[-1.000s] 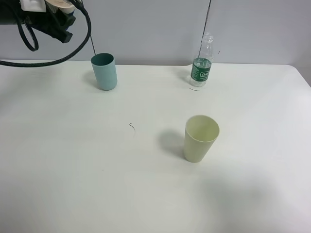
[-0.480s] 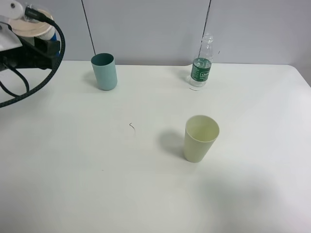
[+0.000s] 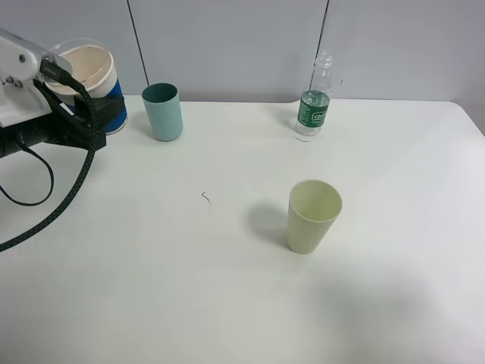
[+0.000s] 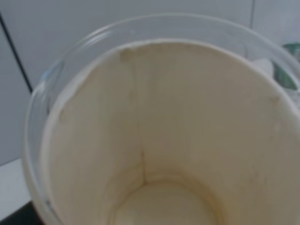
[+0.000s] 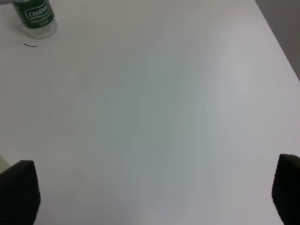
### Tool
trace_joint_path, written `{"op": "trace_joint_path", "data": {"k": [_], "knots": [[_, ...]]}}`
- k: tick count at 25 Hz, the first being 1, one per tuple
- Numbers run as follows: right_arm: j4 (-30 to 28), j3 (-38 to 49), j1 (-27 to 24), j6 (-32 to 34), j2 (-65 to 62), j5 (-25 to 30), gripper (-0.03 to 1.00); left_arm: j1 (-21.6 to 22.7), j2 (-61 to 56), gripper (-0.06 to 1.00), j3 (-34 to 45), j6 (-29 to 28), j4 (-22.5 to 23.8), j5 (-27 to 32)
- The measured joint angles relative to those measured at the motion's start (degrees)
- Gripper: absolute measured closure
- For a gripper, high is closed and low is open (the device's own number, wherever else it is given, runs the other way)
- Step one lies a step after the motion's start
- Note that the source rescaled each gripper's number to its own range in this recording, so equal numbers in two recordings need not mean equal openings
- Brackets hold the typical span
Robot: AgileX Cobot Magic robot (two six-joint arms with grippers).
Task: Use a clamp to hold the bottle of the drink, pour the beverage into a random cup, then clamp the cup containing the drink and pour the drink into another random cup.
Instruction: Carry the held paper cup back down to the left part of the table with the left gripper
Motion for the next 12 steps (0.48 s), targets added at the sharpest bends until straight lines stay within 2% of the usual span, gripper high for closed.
{"op": "trace_joint_path", "data": {"k": [4, 12], "knots": [[0.00, 0.00, 0.00, 0.00, 0.00, 0.00, -0.03, 0.00, 3.24, 0.93, 1.62, -0.75, 1.07, -3.11], [0.00, 0.00, 0.00, 0.00, 0.00, 0.00, -0.03, 0.00, 13.00, 0.93, 2.14, -0.87, 7.13, -11.82]]}}
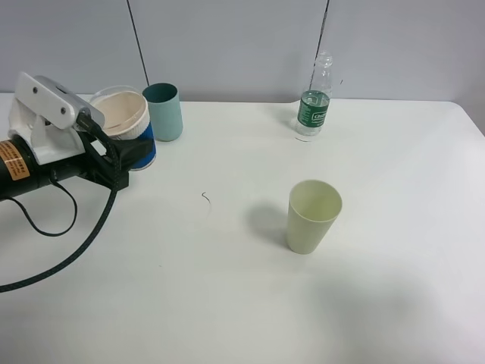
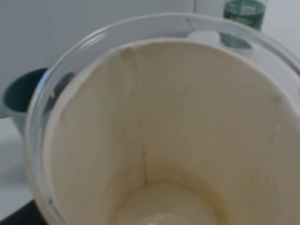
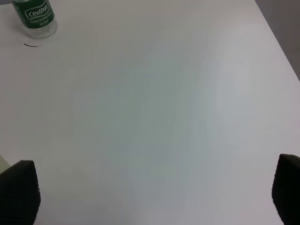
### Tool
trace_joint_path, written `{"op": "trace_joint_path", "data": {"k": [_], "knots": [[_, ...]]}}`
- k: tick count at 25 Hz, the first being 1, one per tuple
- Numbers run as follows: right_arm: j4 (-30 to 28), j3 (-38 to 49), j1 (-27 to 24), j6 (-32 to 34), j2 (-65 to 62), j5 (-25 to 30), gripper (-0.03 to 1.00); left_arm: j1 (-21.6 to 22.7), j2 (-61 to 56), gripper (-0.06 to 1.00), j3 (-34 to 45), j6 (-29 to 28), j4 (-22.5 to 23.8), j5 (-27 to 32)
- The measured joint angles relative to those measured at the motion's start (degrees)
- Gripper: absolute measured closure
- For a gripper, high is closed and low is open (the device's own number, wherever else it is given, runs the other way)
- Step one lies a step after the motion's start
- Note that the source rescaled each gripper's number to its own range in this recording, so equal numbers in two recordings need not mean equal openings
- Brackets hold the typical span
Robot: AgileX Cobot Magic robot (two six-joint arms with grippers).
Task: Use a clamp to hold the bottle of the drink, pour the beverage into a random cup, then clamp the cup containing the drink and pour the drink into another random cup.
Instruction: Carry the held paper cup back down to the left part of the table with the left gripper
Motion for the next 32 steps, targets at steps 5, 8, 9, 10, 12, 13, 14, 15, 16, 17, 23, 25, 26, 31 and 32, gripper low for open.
{"op": "trace_joint_path", "data": {"k": [5, 8, 9, 10, 12, 13, 14, 15, 16, 17, 23, 25, 26, 31, 32], "knots": [[0.00, 0.00, 0.00, 0.00, 0.00, 0.00, -0.03, 0.00, 5.70, 0.93, -0.05, 0.15, 1.07, -3.38], [0.00, 0.00, 0.00, 0.00, 0.00, 0.00, -0.03, 0.00, 8.28, 0.93, -0.08, 0.69, 1.07, -4.64], [0.00, 0.00, 0.00, 0.00, 0.00, 0.00, -0.03, 0.00, 9.11, 0.93, -0.08, 0.88, 1.10, -5.12], [0.00, 0.00, 0.00, 0.00, 0.00, 0.00, -0.03, 0.00, 9.90, 0.93, -0.08, 0.93, 1.22, -5.66], [0.00, 0.00, 0.00, 0.00, 0.00, 0.00, -0.03, 0.00, 11.29, 0.93, -0.11, 1.55, 1.62, -6.69], [0.00, 0.00, 0.00, 0.00, 0.00, 0.00, -0.03, 0.00, 12.02, 0.93, -0.11, 1.99, 1.97, -7.44], [0.00, 0.00, 0.00, 0.00, 0.00, 0.00, -0.03, 0.00, 12.73, 0.93, -0.15, 2.68, 2.20, -8.17], [0.00, 0.00, 0.00, 0.00, 0.00, 0.00, -0.03, 0.00, 13.35, 0.93, -0.15, 3.62, 2.34, -8.86], [0.00, 0.00, 0.00, 0.00, 0.00, 0.00, -0.03, 0.00, 14.14, 0.93, -0.15, 4.65, 2.42, -9.34], [0.00, 0.00, 0.00, 0.00, 0.00, 0.00, -0.03, 0.00, 14.95, 0.93, -0.15, 5.49, 2.46, -9.83], [0.00, 0.00, 0.00, 0.00, 0.00, 0.00, -0.03, 0.00, 19.71, 0.93, -0.15, 9.99, 2.58, -11.46], [0.00, 0.00, 0.00, 0.00, 0.00, 0.00, -0.03, 0.00, 21.32, 0.93, -0.15, 10.44, 2.58, -12.44], [0.00, 0.00, 0.00, 0.00, 0.00, 0.00, -0.03, 0.00, 22.20, 0.93, -0.15, 10.50, 2.73, -12.94], [0.00, 0.00, 0.00, 0.00, 0.00, 0.00, -0.03, 0.00, 26.13, 0.93, -0.18, 10.55, 3.78, -15.22], [0.00, 0.00, 0.00, 0.00, 0.00, 0.00, -0.03, 0.00, 26.77, 0.93, -0.18, 10.55, 3.84, -15.28]]}}
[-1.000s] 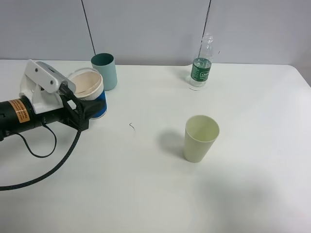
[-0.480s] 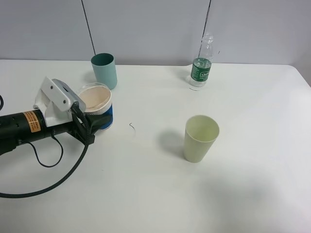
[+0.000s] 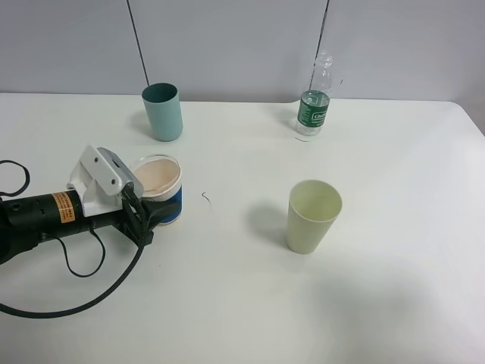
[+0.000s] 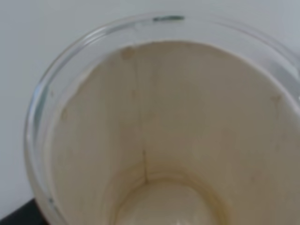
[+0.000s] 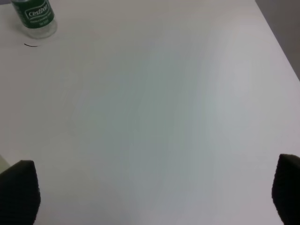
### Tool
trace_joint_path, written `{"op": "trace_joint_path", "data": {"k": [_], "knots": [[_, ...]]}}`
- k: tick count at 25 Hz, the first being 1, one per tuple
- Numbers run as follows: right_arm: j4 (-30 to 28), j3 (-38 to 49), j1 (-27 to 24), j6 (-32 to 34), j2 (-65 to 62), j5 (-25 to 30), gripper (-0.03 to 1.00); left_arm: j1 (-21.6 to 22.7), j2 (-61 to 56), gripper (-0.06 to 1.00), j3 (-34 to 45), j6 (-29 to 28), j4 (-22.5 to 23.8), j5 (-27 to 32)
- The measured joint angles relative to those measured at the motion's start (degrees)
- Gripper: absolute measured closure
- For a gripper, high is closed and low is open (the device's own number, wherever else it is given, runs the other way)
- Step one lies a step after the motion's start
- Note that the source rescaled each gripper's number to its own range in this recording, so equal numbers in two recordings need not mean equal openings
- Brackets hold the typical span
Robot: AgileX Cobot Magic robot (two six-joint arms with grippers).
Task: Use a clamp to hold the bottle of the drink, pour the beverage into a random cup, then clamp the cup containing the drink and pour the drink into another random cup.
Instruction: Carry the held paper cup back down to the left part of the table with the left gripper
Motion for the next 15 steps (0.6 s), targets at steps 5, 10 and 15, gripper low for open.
{"op": "trace_joint_path", "data": {"k": [5, 10, 15], "knots": [[0.00, 0.00, 0.00, 0.00, 0.00, 0.00, -0.03, 0.00, 1.49, 0.93, 0.00, 0.01, -0.01, -0.30], [0.00, 0.00, 0.00, 0.00, 0.00, 0.00, -0.03, 0.00, 1.57, 0.56, 0.00, 0.01, -0.06, -0.44], [0.00, 0.00, 0.00, 0.00, 0.00, 0.00, -0.03, 0.00, 1.57, 0.42, 0.00, 0.07, -0.06, -0.44]]}}
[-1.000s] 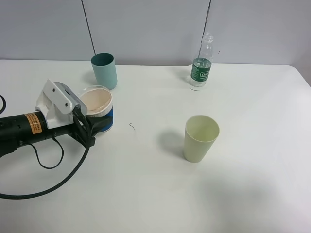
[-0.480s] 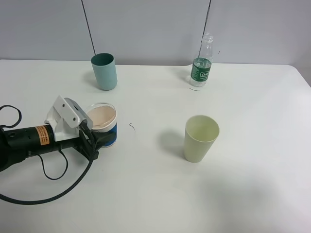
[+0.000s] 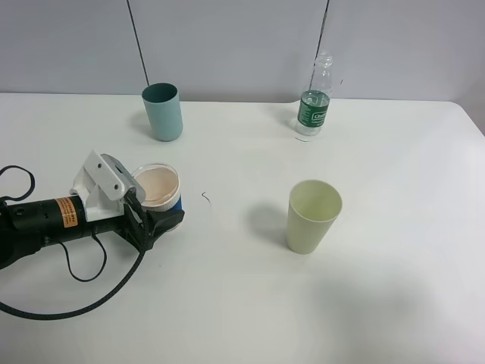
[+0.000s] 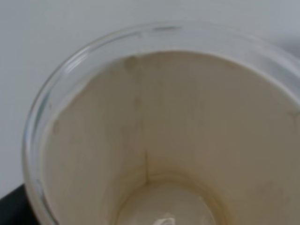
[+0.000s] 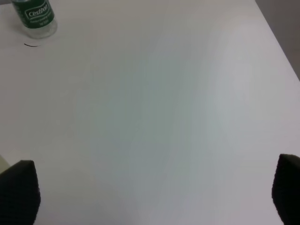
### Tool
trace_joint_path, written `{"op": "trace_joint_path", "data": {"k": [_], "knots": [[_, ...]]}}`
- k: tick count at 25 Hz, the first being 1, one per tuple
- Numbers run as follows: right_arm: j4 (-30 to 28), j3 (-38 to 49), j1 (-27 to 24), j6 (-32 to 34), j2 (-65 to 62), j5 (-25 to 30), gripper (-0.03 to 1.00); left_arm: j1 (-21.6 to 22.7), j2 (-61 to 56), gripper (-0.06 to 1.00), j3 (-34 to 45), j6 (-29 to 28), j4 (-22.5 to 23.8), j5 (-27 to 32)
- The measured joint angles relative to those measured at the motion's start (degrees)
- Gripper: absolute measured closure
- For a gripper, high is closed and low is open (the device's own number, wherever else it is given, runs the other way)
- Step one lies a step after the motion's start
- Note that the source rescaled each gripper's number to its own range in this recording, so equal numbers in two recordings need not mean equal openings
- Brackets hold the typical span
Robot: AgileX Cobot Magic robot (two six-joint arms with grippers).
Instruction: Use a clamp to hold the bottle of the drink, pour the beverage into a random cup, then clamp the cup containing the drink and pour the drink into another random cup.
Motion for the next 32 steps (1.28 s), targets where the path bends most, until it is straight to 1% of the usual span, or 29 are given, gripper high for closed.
{"op": "trace_joint_path", "data": {"k": [5, 8, 12, 17, 19, 20, 22, 24, 26, 28, 30, 32], "knots": [[0.00, 0.00, 0.00, 0.00, 0.00, 0.00, -0.03, 0.00, -0.27, 0.42, 0.00, 0.00, 0.00, 0.00], [0.00, 0.00, 0.00, 0.00, 0.00, 0.00, -0.03, 0.00, -2.77, 0.42, 0.58, -0.05, -0.06, 0.00], [0.00, 0.00, 0.00, 0.00, 0.00, 0.00, -0.03, 0.00, -9.50, 0.42, 2.85, -0.05, -0.70, 0.00], [0.00, 0.00, 0.00, 0.00, 0.00, 0.00, -0.03, 0.00, -21.48, 0.42, 6.49, -0.35, -4.09, 0.22], [0.00, 0.00, 0.00, 0.00, 0.00, 0.00, -0.03, 0.00, -26.82, 0.41, 7.20, -1.39, -5.62, 2.72], [0.00, 0.00, 0.00, 0.00, 0.00, 0.00, -0.03, 0.00, -29.79, 0.38, 7.34, -2.09, -6.12, 5.07], [0.00, 0.00, 0.00, 0.00, 0.00, 0.00, -0.03, 0.00, -35.09, 0.28, 7.39, -4.05, -7.10, 10.01], [0.00, 0.00, 0.00, 0.00, 0.00, 0.00, -0.03, 0.00, -40.90, 0.17, 7.43, -5.87, -9.24, 15.75], [0.00, 0.00, 0.00, 0.00, 0.00, 0.00, -0.03, 0.00, -46.11, 0.06, 7.46, -7.01, -12.69, 21.10], [0.00, 0.00, 0.00, 0.00, 0.00, 0.00, -0.03, 0.00, -51.67, 0.01, 7.34, -7.43, -16.71, 27.43], [0.00, 0.00, 0.00, 0.00, 0.00, 0.00, -0.03, 0.00, -56.74, 0.00, 6.01, -7.79, -20.57, 35.68], [0.00, 0.00, 0.00, 0.00, 0.00, 0.00, -0.03, 0.00, -61.75, 0.00, 3.07, -8.08, -22.52, 47.03]]}}
